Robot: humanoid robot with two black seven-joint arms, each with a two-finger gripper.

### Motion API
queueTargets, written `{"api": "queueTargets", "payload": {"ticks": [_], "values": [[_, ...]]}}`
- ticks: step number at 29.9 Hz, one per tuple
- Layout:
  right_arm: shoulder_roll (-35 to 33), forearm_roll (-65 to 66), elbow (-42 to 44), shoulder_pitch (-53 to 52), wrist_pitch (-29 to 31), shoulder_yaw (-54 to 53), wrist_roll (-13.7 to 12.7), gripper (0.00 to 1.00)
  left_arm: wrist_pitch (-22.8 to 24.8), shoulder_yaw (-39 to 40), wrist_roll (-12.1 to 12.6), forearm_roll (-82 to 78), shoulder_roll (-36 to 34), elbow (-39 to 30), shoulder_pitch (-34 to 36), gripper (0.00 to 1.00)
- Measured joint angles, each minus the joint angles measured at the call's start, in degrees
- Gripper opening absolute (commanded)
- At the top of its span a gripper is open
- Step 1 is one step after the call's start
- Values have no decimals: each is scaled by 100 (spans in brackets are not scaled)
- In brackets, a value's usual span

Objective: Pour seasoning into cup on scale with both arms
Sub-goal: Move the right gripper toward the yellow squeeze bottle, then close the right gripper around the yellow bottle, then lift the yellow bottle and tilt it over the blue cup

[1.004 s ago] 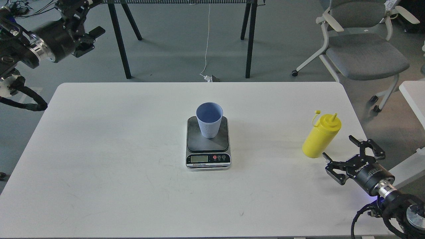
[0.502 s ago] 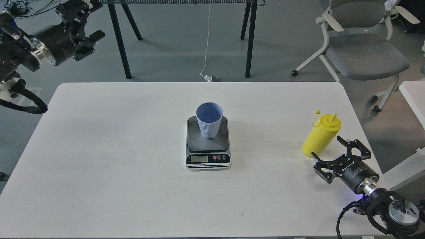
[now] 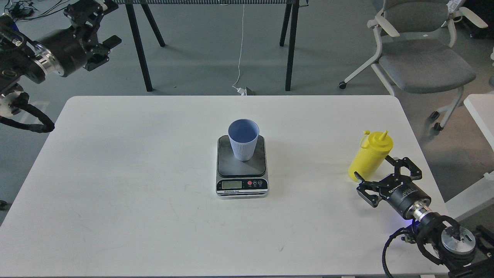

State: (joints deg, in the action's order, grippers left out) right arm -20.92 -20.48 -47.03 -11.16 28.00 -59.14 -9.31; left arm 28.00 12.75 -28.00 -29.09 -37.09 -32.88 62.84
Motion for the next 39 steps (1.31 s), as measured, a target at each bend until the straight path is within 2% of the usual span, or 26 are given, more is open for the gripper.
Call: {"api": "queueTargets", "payload": {"ticks": [11, 15, 18, 20, 25, 27, 28, 31, 39], "values": [[11, 0, 282, -253, 0, -23, 2, 99, 0, 7, 0, 0, 4, 1, -51, 99], [101, 0, 415, -301, 0, -7, 13, 95, 0, 8, 0, 0, 4, 1, -52, 99], [144, 0, 450, -306, 0, -10, 17, 87, 0, 9, 0, 5, 2, 1, -52, 99], [161, 0, 456, -314, 0, -8, 17, 76, 0, 9, 0, 7, 0, 0, -53, 99], [169, 0, 458, -323, 0, 11, 18, 43, 0, 9, 0, 9, -16, 2, -53, 99], [177, 0, 458, -322, 0, 15, 18, 27, 0, 9, 0, 9, -17, 1, -53, 99], [180, 0, 455, -317, 0, 15, 18, 24, 0, 9, 0, 9, -17, 1, -53, 99], [184, -1, 450, -300, 1, 15, 18, 20, 0, 9, 0, 9, -17, 0, -53, 99], [166, -1, 404, -303, 0, -37, 33, 20, 0, 9, 0, 9, -10, 1, -78, 99]]}}
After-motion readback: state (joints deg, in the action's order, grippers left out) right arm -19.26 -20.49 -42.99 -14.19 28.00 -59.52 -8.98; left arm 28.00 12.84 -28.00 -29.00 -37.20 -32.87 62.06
